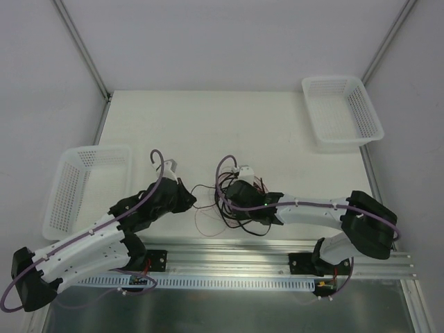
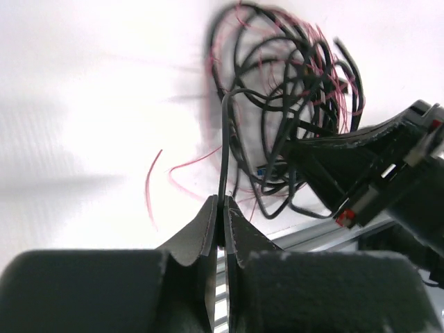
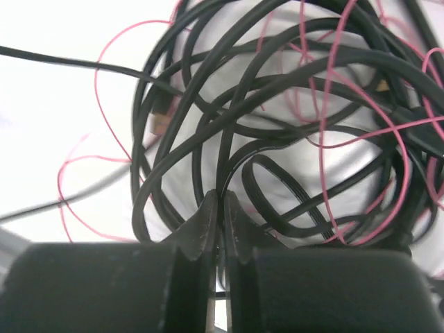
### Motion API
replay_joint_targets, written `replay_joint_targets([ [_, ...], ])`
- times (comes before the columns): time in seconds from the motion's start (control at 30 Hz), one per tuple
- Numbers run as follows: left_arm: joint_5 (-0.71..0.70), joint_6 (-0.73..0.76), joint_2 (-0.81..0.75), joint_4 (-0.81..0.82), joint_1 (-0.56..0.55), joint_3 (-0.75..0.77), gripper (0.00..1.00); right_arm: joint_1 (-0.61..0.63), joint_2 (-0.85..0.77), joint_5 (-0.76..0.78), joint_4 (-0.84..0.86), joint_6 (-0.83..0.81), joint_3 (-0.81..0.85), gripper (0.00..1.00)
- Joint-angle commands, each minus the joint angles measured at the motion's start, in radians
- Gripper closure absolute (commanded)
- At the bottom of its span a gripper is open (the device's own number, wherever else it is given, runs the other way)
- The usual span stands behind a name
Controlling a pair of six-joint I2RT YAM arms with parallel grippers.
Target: Untangle the cables
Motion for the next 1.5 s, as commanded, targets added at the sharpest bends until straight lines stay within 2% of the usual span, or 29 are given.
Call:
replay_joint_targets([
  [0.0,-0.142,0.072,-0.083,-0.173,-0.001,0.162,1.00,-0.082,-0.140,0.136,-0.184,0.044,-0.078,0.99],
  [0.27,-0.291,0.210,-0.157,-0.335,0.024,0.438,1.00,-0.218,-0.431,0.182,-0.372,0.013,-0.162,0.99],
  [0.47,-0.368,0.273,-0.193,-0.416,0.024,0.527,1.00,-0.280,-0.586,0.196,-0.472,-0.042,-0.161,0.99],
  [0.6,-0.426,0.288,-0.196,-0.505,0.024,0.593,1.00,-0.335,-0.623,0.209,-0.537,-0.080,-0.133,0.99],
  [0.8,-0.489,0.373,-0.199,-0.586,0.024,0.790,1.00,-0.430,-0.632,0.147,-0.557,-0.090,-0.156,0.99],
  [1.03,-0.559,0.520,-0.124,-0.600,0.024,1.079,1.00,-0.491,-0.606,0.092,-0.542,-0.080,-0.181,0.99],
  [1.2,-0.590,0.597,-0.065,-0.599,0.024,1.202,1.00,-0.559,-0.602,0.051,-0.543,-0.079,-0.204,0.99],
  [1.27,-0.550,0.609,-0.041,-0.599,0.024,1.224,1.00,-0.562,-0.611,0.046,-0.542,-0.094,-0.202,0.98],
  [1.3,-0.538,0.621,-0.030,-0.600,0.024,1.221,1.00,-0.562,-0.614,0.044,-0.546,-0.099,-0.199,0.98],
  [1.37,-0.509,0.618,-0.009,-0.597,0.024,1.174,0.99,-0.562,-0.618,0.029,-0.549,-0.128,-0.179,0.90],
  [1.47,-0.385,0.576,0.024,-0.591,0.024,1.048,0.92,-0.557,-0.634,-0.040,-0.552,-0.178,-0.147,0.71],
])
